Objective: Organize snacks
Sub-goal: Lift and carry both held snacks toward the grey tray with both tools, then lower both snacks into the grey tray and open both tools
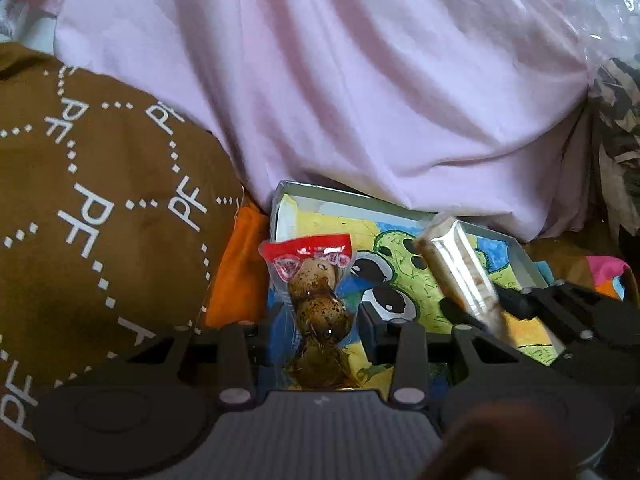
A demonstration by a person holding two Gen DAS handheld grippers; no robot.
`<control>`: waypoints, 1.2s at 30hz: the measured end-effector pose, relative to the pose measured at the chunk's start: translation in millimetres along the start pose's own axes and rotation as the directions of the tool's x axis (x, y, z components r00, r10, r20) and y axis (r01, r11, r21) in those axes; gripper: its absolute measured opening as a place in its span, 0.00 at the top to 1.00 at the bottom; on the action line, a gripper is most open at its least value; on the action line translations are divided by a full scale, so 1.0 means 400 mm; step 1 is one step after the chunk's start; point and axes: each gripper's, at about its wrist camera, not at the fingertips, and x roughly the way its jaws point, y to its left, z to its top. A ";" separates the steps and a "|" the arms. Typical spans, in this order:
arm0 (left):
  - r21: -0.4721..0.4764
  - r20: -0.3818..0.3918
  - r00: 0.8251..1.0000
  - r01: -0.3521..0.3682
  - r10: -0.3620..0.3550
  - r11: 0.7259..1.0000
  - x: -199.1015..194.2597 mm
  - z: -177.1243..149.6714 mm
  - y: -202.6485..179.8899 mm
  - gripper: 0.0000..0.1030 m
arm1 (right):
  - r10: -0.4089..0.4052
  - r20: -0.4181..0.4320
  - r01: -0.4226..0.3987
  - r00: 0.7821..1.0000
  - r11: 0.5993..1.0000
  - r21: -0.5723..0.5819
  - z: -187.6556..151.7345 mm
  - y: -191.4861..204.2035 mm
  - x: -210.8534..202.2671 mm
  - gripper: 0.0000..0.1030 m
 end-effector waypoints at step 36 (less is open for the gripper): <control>0.082 0.031 0.984 -0.179 0.177 0.981 -0.266 0.065 -0.200 0.04 | 0.066 0.121 -0.114 0.990 0.888 0.445 -0.008 -0.222 -0.353 0.03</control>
